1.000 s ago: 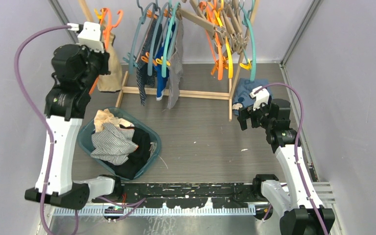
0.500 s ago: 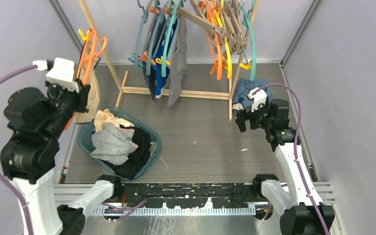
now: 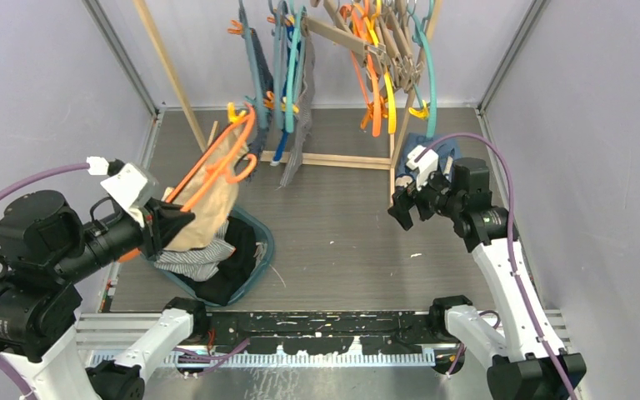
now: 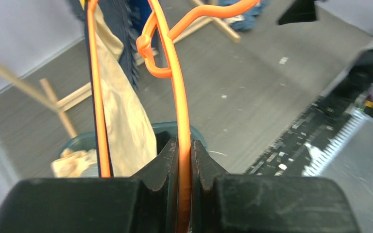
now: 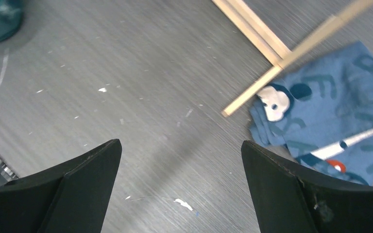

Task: Remove the underwear clipped to the hanger
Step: Pick up the hanger from the clothesline, then remove the underwear from the hanger.

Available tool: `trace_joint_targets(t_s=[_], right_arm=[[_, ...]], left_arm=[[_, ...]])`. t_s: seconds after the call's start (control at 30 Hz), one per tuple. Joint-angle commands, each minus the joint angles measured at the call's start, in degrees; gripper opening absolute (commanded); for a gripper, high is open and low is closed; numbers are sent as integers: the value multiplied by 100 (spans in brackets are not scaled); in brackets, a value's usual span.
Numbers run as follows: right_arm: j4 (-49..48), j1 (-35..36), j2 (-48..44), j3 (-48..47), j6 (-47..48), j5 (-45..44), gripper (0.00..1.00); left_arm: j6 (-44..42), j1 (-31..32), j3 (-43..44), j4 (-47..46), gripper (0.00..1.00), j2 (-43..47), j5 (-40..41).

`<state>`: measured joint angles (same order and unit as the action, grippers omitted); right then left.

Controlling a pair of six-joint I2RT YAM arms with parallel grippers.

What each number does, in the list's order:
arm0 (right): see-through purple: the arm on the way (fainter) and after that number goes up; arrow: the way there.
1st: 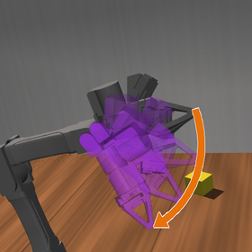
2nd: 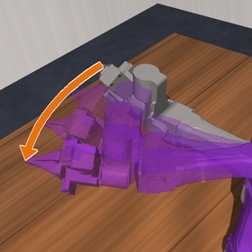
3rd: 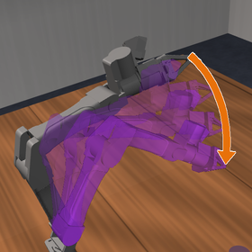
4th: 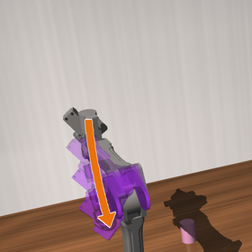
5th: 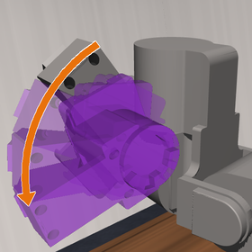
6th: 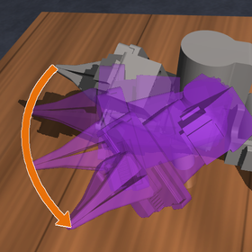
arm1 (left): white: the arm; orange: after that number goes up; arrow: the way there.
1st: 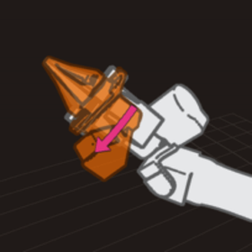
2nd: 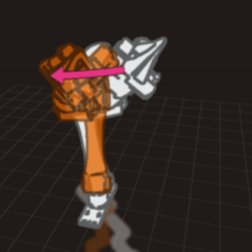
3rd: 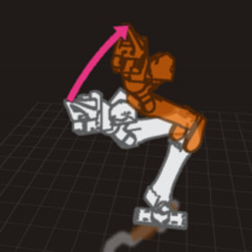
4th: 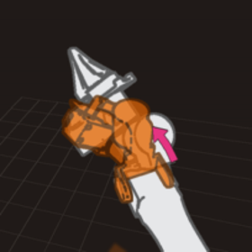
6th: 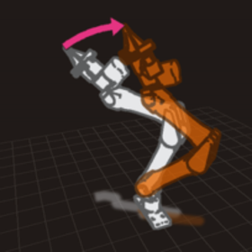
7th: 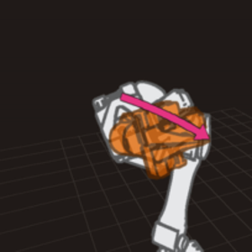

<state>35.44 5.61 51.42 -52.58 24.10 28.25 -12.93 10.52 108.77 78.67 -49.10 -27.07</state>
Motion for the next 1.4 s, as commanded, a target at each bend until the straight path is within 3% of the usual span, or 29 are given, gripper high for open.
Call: trace_joint_targets(t_s=[0.0,0.13,0.33,0.47,0.8,0.97,1.13,1.23,1.37], right_arm=[[864,475,-2,-621,554,490,100],[1114,866,48,-901,616,787,100],[1241,1029,371,-1166,704,1027,100],[1311,1063,428,-1377,781,1483,100],[1293,1087,75,-1596,750,1975,100],[974,900,-384,-1288,325,1904,100],[842,587,-614,-1171,138,2415,100],[891,343,-676,-1243,-1,2775,100],[794,7,-615,-1558,-588,3221,100]], left_arm=[[-81,11,-100,139,0,97,-1964],[122,9,-127,61,0,113,-2754],[99,10,-72,77,0,274,-2445],[81,11,-367,9,0,327,-2864],[1260,5,-1738,-2114,0,-165,-4210],[1394,6,-2200,-2588,0,-369,-4695],[1863,9,-2705,-3292,0,-363,-5331],[1792,15,-2826,-3251,0,-309,-5442],[967,20,-2817,-2509,0,-281,-5652]])
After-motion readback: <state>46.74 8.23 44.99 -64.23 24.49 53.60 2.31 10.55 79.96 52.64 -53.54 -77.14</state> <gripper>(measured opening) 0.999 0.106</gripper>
